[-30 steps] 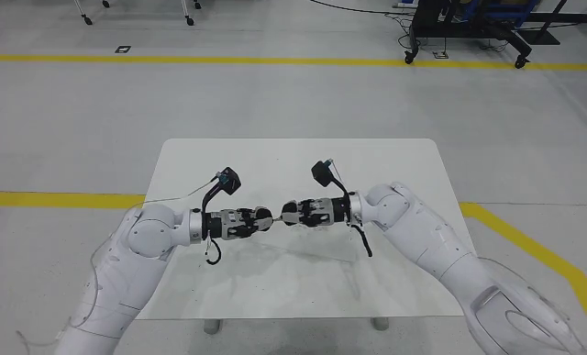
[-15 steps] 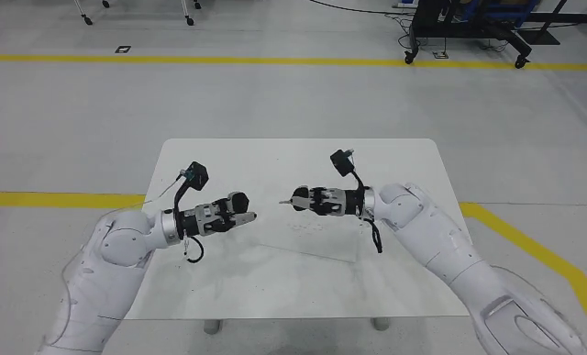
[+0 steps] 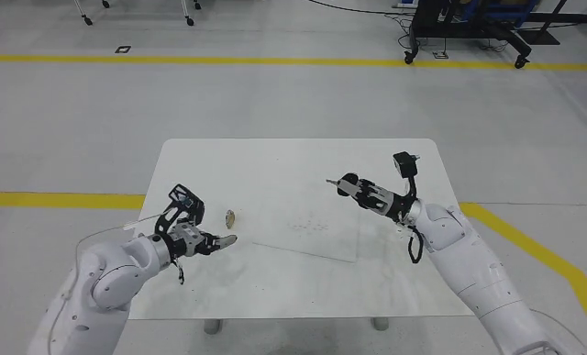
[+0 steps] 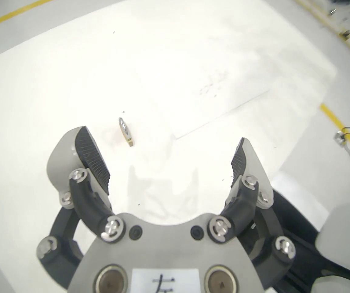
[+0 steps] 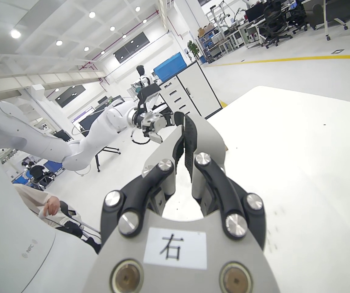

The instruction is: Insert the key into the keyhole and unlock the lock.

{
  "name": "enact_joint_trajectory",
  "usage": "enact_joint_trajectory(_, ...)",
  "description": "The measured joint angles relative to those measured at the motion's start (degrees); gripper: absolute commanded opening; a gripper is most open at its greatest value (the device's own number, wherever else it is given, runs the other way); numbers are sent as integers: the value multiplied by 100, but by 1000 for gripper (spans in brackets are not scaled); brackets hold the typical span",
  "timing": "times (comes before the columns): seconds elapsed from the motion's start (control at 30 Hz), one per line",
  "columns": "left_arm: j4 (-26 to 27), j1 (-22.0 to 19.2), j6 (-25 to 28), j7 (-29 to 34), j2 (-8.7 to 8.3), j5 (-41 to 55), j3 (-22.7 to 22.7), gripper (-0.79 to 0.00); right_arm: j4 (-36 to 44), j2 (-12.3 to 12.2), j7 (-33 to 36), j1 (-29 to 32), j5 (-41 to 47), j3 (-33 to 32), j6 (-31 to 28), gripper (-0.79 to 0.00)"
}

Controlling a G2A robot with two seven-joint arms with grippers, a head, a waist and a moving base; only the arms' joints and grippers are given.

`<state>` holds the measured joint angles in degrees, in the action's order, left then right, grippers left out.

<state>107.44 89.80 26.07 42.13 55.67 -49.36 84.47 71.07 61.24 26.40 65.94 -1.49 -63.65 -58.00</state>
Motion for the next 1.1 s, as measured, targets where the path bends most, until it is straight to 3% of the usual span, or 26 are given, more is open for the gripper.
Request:
enact_joint_trajectory(0.1, -265, -285, -502, -107, 60, -688, -448, 0, 0, 1, 5, -4, -1, 3, 0, -785)
enact_joint_trajectory(0.2, -689, -680, -664, -192, 124, -857, -823, -22, 0, 1, 5, -5, -2, 3, 0, -785)
enact_joint_trajectory(0.37, -1209, -1229, -796, -154, 238, -833, -1382, -286, 0, 1, 5, -5, -2, 3, 0, -785)
enact_joint_trajectory(0.47, -1420, -1429, -969, -148, 281, -915, -1544, -311, 0, 1, 5, -5, -2, 3, 0, -785)
enact_joint_trajectory(0.73, -1794, -1721, -1205, 24, 373, -871, -1848, -453, 0, 1, 5, -5, -2, 3, 0, -785)
enact_joint_trajectory(0.83, -1868, -1777, -1270, 18, 396, -907, -1911, -597, 0, 1, 5, -5, -2, 3, 0, -785)
enact_joint_trajectory(0.9, -1888, -1789, -1291, 2, 404, -910, -1927, -634, 0, 1, 5, -5, -2, 3, 0, -785)
enact_joint_trajectory(1.1, -1823, -1709, -1418, 41, 405, -994, -1898, -646, 0, 1, 5, -5, -2, 3, 0, -785)
